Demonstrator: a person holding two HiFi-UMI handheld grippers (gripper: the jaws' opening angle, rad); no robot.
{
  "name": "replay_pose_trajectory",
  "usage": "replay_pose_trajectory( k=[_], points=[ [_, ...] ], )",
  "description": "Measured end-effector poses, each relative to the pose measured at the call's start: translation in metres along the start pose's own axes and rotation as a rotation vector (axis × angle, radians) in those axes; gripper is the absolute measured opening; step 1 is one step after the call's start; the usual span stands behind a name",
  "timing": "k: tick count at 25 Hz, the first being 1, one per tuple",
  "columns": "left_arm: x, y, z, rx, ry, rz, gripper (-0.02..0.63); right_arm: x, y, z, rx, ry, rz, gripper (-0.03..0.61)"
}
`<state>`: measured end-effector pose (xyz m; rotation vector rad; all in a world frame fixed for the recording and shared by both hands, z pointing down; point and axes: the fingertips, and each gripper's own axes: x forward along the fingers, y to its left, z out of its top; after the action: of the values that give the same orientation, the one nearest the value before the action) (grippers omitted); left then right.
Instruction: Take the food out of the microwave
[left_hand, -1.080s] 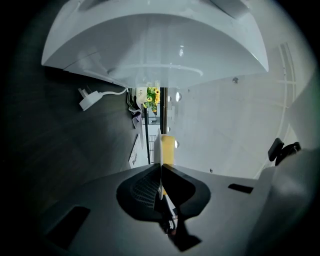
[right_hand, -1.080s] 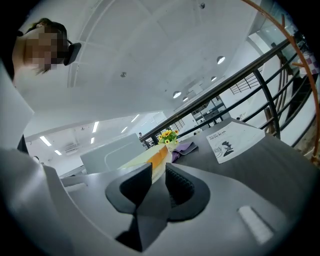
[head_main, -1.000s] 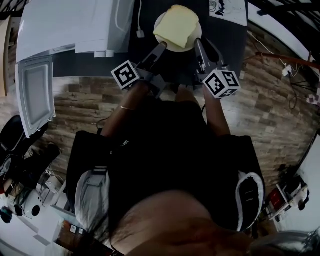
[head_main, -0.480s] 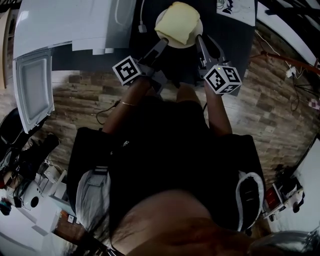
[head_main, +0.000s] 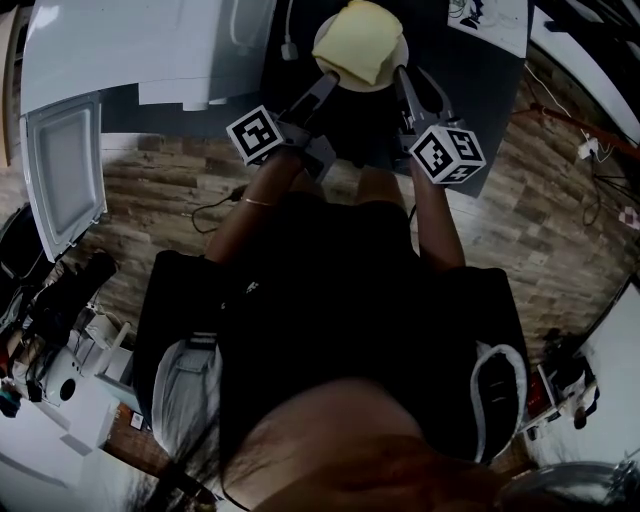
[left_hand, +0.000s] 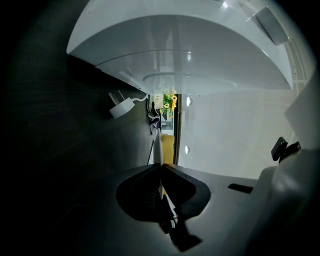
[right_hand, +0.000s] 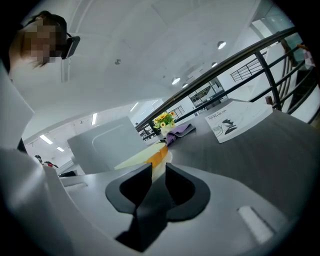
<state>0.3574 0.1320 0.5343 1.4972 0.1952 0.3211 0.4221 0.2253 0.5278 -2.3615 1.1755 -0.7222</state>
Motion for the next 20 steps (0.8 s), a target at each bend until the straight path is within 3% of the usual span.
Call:
replay_pose_trajectory(
  k=[20],
  points=[
    [0.01,0.027,0.007,0.038,-0.006,0.104,0.015,0.015,-0.02,-0.02,-0.035,0.14,-0.014,0.064]
  ],
)
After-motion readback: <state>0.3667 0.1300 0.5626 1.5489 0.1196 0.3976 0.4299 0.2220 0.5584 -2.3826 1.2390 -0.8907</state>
